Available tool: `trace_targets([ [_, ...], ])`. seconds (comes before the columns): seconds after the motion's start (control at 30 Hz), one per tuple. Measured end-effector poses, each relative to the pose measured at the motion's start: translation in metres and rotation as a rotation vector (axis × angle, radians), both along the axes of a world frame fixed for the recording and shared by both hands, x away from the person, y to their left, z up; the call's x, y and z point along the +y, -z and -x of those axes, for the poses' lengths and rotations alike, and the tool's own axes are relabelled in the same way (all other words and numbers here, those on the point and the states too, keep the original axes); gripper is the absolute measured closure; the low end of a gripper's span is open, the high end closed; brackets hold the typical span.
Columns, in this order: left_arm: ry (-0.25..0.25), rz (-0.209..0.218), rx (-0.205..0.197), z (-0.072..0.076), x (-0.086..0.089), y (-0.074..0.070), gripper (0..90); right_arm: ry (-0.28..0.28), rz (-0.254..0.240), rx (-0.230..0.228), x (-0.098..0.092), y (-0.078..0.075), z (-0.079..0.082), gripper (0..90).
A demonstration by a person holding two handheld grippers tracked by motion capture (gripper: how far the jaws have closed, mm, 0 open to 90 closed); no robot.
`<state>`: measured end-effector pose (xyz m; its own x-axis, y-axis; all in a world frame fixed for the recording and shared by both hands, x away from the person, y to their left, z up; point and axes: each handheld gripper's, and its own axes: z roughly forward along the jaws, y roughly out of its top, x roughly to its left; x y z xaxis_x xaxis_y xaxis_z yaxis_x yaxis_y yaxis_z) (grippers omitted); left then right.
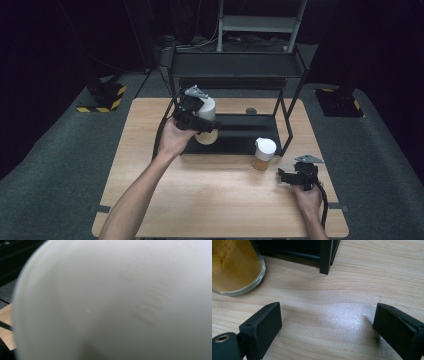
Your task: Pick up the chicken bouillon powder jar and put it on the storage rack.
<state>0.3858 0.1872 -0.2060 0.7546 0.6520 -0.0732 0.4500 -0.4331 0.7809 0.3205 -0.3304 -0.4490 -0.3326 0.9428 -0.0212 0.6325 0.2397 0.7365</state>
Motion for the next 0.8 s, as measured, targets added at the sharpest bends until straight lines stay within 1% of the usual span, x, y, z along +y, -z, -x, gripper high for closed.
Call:
trace_targets([
  [0.03,0.001,-0.007,0.0,-0.002,-0.002,-0.006,33.0,0.0,0.0,0.0,0.0,0.0,0.0,7.4],
  [0.23,0.002,-0.014,-0.001,-0.013,-0.007,-0.031,33.1,0.0,0.0,0.0,0.0,0.0,0.0,7.4],
  [0.4,-0.003,-0.032,-0.008,-0.022,-0.013,-0.057,33.2,0.001,-0.001,0.001,0.0,0.0,0.0,7.4],
  [0.43,-0.007,-0.039,-0.012,-0.024,-0.015,-0.065,33.2,0.001,-0.001,0.0,0.0,0.0,0.0,7.4],
  [0.6,-0.02,-0.034,-0.014,-0.031,-0.018,-0.085,33.3,0.001,-0.001,0.0,0.0,0.0,0.0,7.4],
  [0.63,-0.026,-0.033,-0.011,-0.033,-0.019,-0.091,33.3,0.001,-0.001,0.0,0.0,0.0,0.0,7.4],
  [0.8,-0.04,-0.026,-0.01,-0.043,-0.023,-0.11,33.4,0.001,-0.001,0.0,0.0,0.0,0.0,7.4],
])
